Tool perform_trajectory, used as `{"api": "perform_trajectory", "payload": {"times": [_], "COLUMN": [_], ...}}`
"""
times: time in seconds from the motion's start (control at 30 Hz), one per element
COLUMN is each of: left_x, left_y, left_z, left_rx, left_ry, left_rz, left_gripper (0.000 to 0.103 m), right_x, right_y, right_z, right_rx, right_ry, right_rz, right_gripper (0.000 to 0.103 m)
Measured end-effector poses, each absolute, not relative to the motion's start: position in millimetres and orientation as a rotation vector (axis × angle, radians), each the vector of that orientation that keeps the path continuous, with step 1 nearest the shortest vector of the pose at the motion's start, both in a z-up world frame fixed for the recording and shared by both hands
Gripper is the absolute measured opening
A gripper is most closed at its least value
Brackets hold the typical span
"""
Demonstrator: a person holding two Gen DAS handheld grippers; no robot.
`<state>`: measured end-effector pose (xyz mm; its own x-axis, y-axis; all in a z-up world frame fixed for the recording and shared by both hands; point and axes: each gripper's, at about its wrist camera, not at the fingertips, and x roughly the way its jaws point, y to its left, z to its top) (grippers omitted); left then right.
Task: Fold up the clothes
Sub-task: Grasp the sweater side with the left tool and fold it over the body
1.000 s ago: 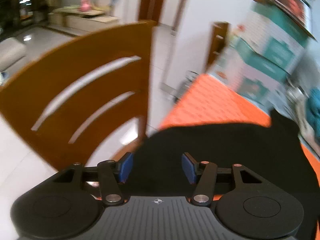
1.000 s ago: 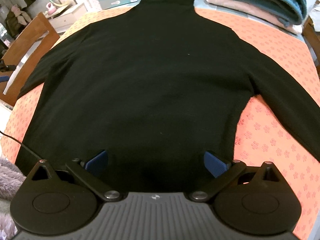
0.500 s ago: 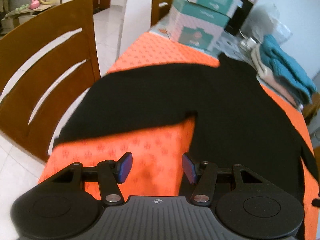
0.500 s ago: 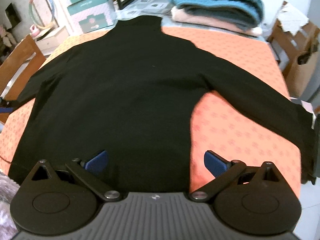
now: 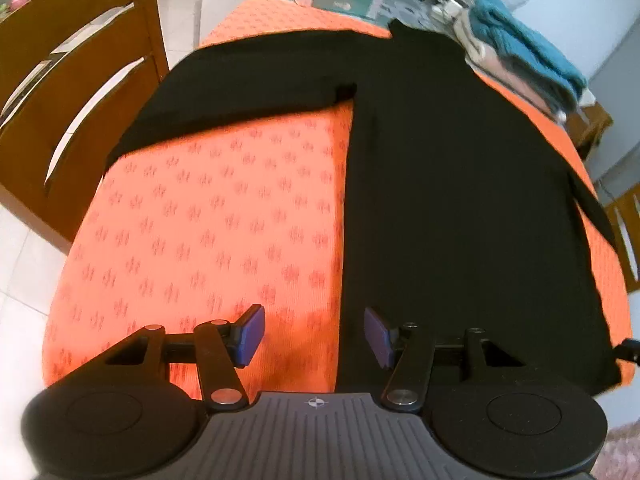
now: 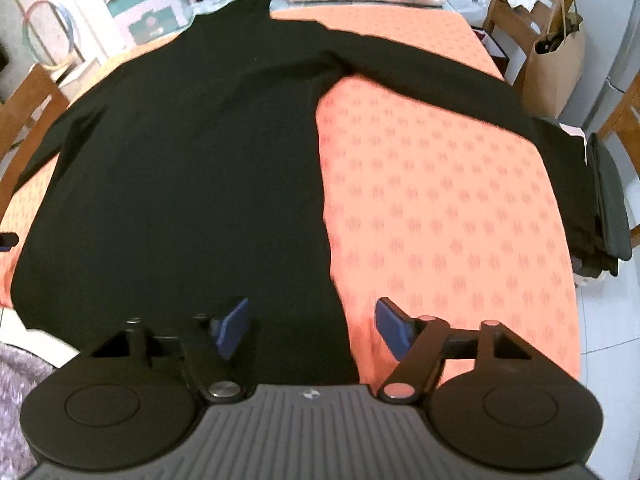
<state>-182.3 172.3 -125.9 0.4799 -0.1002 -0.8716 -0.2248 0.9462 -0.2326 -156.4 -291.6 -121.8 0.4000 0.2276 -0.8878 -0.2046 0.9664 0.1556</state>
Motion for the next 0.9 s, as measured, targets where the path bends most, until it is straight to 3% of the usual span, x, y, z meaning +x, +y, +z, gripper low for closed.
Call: {"api": "perform_trajectory", "payload": {"times": [0.2,0.27,0.47,0.7,0.77,0.83,0.9], "left_x": [-216.3,-227.5,-247.9,-242.4,-243.1,-243.1,-241.0], "left_y": [162.5,158.2,146.2,138.8,137.4,136.0,132.6], "left_z": [-125.4,-128.6,-150.0,-182.0,-184.8,-186.5,-184.4], "left_rx": [-0.331,-0.333,-0.267,-0.295,-0.307,-0.324,-0.333], "left_ry": [1.064,1.076,1.140,1.160,1.163,1.165,1.166], "left_rz": [0.086,0.093,0.065,0.059,0.054,0.048,0.043], "left_gripper": [0.058,0.058,0.058,0.056,0.049,0.032,0.022], "right_x": [-171.5,-174.5,-183.7,-196.7,-196.1,-194.6,-193.1], "right_y": [-297.9,-300.4,-305.7,-311.9,-311.7,-311.0,-310.0], "right_z": [-129.9,-132.6,-136.7,-122.1,-124.3,-127.7,-131.3], "right_rx": [0.008,0.004,-0.029,-0.059,-0.071,-0.084,-0.095], "right_ry": [1.150,1.158,1.170,1.155,1.165,1.173,1.173], "right_rz": [0.295,0.302,0.330,0.402,0.413,0.421,0.430], "right_gripper": [0.048,0.034,0.007,0.006,0.008,0.009,0.014]}}
